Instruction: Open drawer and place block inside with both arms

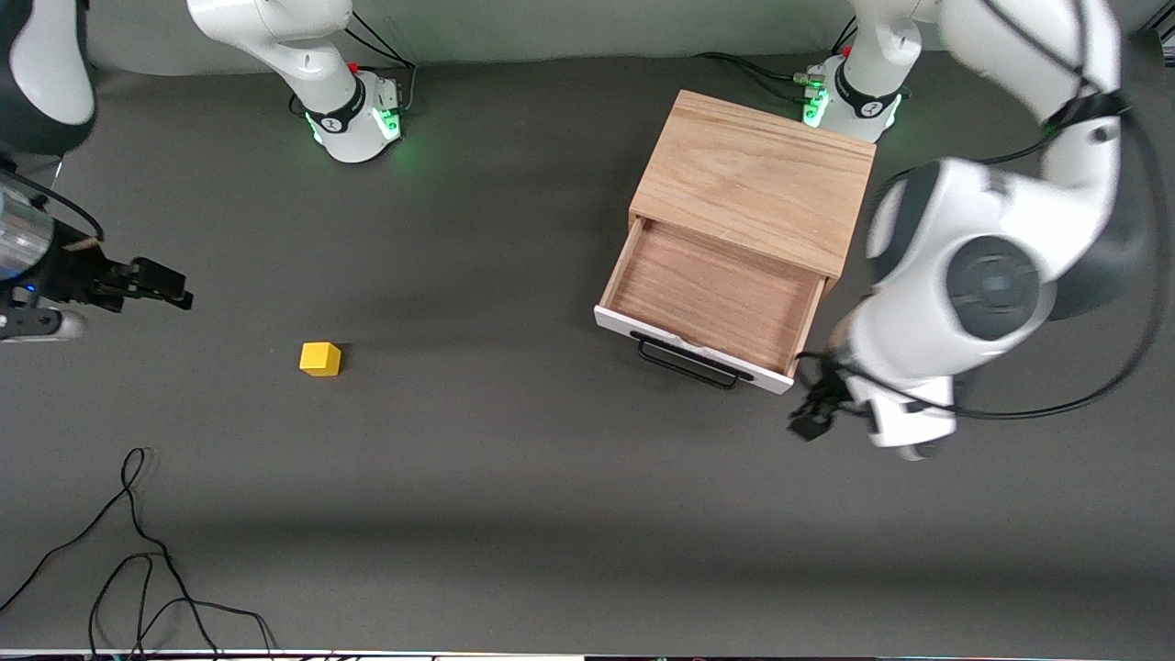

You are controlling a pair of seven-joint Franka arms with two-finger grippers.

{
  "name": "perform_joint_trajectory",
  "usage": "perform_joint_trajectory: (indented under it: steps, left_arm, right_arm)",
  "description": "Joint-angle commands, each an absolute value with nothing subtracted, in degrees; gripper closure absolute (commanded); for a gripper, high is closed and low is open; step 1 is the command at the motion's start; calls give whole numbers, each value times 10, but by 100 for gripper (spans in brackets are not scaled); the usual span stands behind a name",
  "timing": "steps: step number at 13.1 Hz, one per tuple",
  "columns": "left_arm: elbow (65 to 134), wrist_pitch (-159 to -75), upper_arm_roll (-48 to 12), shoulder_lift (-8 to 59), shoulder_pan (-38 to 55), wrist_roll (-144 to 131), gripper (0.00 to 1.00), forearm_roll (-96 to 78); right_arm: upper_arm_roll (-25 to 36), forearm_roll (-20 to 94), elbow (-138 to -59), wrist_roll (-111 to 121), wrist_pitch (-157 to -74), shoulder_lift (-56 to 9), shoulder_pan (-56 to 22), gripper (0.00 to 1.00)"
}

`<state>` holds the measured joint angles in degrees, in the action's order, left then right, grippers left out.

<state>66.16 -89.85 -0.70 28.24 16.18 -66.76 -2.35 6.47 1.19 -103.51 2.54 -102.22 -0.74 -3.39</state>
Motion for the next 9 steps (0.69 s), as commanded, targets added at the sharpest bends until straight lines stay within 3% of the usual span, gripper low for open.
perform_joint_trajectory:
  steps: [1,6,9]
  left_arm:
    - [694,-841,-12,228,96,-509,0,-39]
    - [775,-826,-9,149,32,-304,0,-36]
    - [834,-855,-7,98,32,-217,0,-30]
  right_arm:
    - [62,6,-1138,27,-1128,3,-36,0]
    - [45,6,-1280,28,-1373,-59,-43,0]
    - [43,5,-1293,32,-1450,-125,-51,0]
